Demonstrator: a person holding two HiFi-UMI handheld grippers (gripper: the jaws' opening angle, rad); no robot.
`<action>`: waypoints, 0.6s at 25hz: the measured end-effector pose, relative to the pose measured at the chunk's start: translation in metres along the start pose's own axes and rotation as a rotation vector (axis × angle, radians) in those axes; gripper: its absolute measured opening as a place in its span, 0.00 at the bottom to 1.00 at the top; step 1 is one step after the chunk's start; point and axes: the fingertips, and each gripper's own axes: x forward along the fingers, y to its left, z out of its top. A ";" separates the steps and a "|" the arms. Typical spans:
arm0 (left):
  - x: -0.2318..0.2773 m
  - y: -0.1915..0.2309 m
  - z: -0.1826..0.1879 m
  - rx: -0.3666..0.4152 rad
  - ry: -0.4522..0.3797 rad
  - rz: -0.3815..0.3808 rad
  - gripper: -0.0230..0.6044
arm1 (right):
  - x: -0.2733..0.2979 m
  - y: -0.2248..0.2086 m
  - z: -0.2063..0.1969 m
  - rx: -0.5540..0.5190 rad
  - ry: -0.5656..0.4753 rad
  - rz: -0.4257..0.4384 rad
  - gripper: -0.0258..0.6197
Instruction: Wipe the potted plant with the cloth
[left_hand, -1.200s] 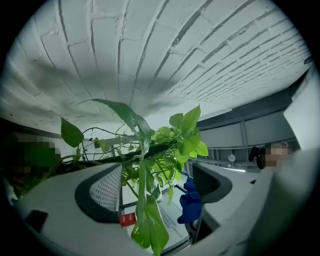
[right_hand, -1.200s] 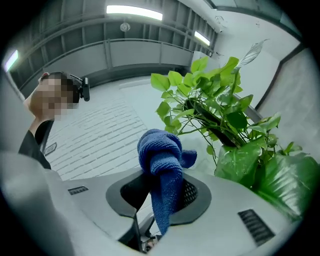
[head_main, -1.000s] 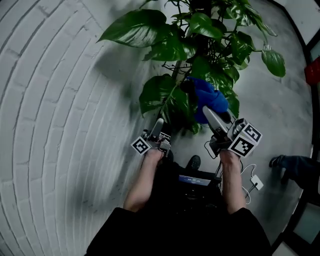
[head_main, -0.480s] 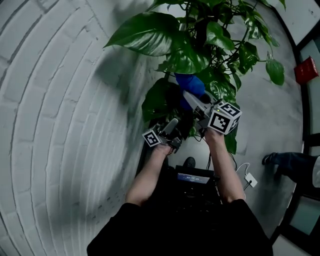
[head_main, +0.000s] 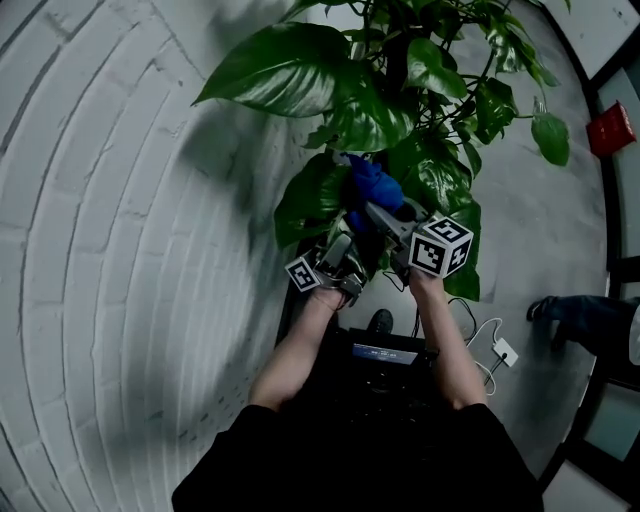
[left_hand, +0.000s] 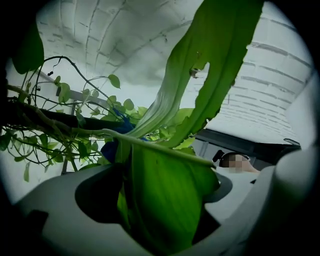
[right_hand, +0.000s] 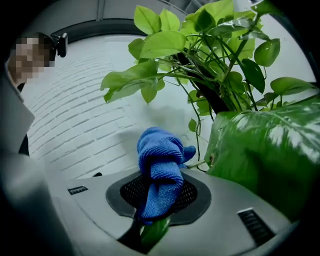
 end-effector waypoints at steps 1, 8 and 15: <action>-0.001 0.001 -0.001 0.001 0.002 0.010 0.74 | -0.003 0.000 -0.004 -0.017 0.017 -0.006 0.21; -0.003 0.004 0.000 0.024 0.002 0.055 0.74 | -0.042 0.004 -0.040 -0.149 0.194 -0.085 0.21; -0.001 0.004 -0.001 0.061 0.028 0.070 0.74 | -0.078 0.033 0.038 -0.195 0.023 -0.088 0.21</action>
